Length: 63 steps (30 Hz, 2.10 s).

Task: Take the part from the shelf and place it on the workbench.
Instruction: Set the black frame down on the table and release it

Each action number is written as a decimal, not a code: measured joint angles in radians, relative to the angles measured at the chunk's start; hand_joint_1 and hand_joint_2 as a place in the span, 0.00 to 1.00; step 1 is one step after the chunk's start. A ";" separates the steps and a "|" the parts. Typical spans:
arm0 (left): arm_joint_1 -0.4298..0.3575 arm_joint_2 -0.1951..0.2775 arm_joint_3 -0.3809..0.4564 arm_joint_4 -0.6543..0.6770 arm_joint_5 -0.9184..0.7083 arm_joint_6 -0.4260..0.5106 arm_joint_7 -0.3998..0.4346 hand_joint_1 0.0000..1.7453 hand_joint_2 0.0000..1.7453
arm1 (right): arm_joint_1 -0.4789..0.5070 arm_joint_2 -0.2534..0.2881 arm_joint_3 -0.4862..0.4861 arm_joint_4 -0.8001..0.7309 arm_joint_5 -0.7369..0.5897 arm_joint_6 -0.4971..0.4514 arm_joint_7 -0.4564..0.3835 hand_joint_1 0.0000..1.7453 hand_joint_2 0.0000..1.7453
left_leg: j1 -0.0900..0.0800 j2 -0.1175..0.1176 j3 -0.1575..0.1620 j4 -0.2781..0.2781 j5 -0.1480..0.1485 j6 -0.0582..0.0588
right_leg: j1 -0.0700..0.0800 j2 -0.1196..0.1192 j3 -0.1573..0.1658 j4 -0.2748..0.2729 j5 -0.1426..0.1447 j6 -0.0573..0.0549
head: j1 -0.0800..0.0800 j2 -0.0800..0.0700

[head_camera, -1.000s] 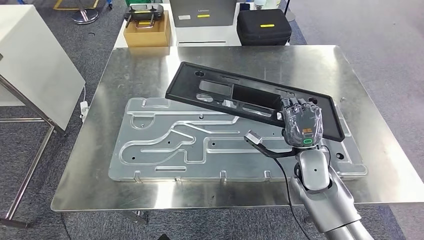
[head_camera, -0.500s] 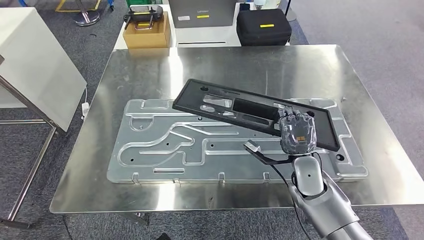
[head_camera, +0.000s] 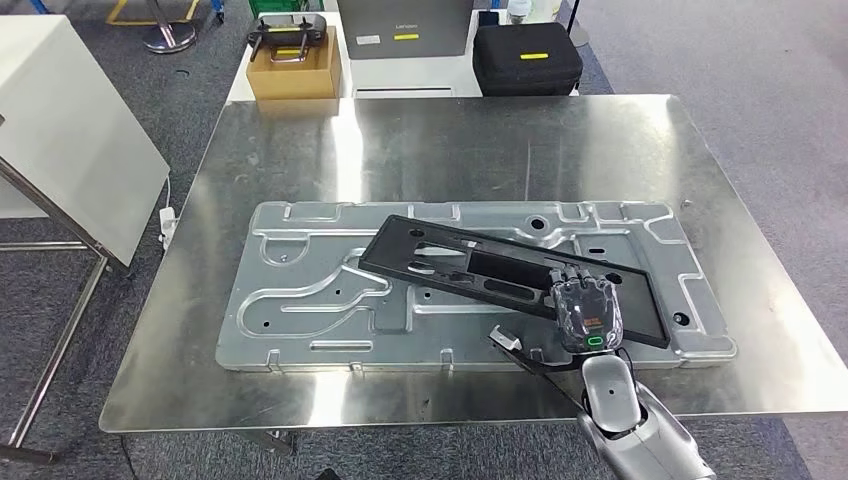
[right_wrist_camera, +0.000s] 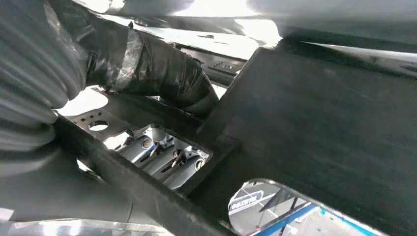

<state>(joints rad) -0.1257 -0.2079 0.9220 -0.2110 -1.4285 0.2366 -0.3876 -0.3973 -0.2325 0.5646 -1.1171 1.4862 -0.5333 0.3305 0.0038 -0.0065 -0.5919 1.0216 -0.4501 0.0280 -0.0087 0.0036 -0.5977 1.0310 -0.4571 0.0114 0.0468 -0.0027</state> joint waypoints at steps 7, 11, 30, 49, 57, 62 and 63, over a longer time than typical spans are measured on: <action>-0.002 0.000 0.000 0.000 0.003 0.003 0.000 0.00 0.00 | 0.043 0.010 0.000 0.042 0.000 -0.055 0.015 0.00 0.00 | 0.001 0.004 0.013 -0.015 0.008 0.023 | -0.008 0.000 -0.112 0.262 -0.122 0.018 | 0.000 0.000; -0.002 -0.001 0.000 0.000 0.005 0.004 -0.001 0.00 0.00 | 0.042 0.011 0.000 0.039 0.000 -0.067 0.022 0.00 0.00 | 0.000 0.004 0.016 -0.006 0.002 0.014 | -0.006 -0.001 0.000 0.051 -0.023 0.010 | 0.000 0.000; 0.028 0.003 0.008 0.000 0.067 0.030 -0.032 0.00 0.00 | 0.441 -0.043 -0.326 -0.544 0.000 -0.160 -0.453 0.00 0.00 | -0.002 0.000 0.033 -0.004 -0.023 -0.001 | 0.004 -0.012 0.022 -0.006 -0.012 -0.006 | -0.002 0.000; 0.047 0.001 0.055 0.000 0.112 0.137 -0.009 0.00 0.00 | 0.692 0.350 -0.592 -0.932 -0.690 -0.162 -0.963 0.00 0.00 | 0.002 0.002 0.000 0.093 -0.095 -0.028 | -0.008 -0.004 0.027 -0.005 -0.018 -0.028 | -0.002 0.000; 0.050 -0.001 0.070 0.000 0.117 0.152 0.004 0.00 0.00 | 0.719 0.392 -0.591 -0.926 -0.831 -0.161 -0.934 0.00 0.00 | 0.003 0.002 0.032 0.049 -0.052 -0.023 | -0.002 -0.004 0.022 0.003 -0.015 -0.028 | -0.003 0.000; 0.051 0.000 0.077 0.000 0.116 0.150 0.006 0.00 0.00 | 0.731 0.398 -0.588 -0.921 -0.844 -0.161 -0.930 0.00 0.00 | 0.001 0.003 0.050 -0.011 -0.026 0.003 | -0.002 -0.003 0.016 0.010 -0.017 0.000 | -0.002 0.000; 0.051 0.000 0.077 0.000 0.116 0.150 0.005 0.00 0.00 | 0.733 0.398 -0.588 -0.920 -0.848 -0.161 -0.930 0.00 0.00 | 0.002 0.004 0.048 -0.016 -0.019 0.011 | -0.003 -0.003 0.008 0.030 -0.036 0.004 | -0.001 0.000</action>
<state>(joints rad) -0.0746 -0.2083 0.9992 -0.2110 -1.3123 0.3868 -0.3822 0.3355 0.1658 -0.0231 -2.0367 0.6382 -0.6947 -0.5992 0.0059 -0.0020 -0.5437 1.0055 -0.4695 0.0393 -0.0115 0.0004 -0.5900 1.0608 -0.4935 0.0152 0.0456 -0.0027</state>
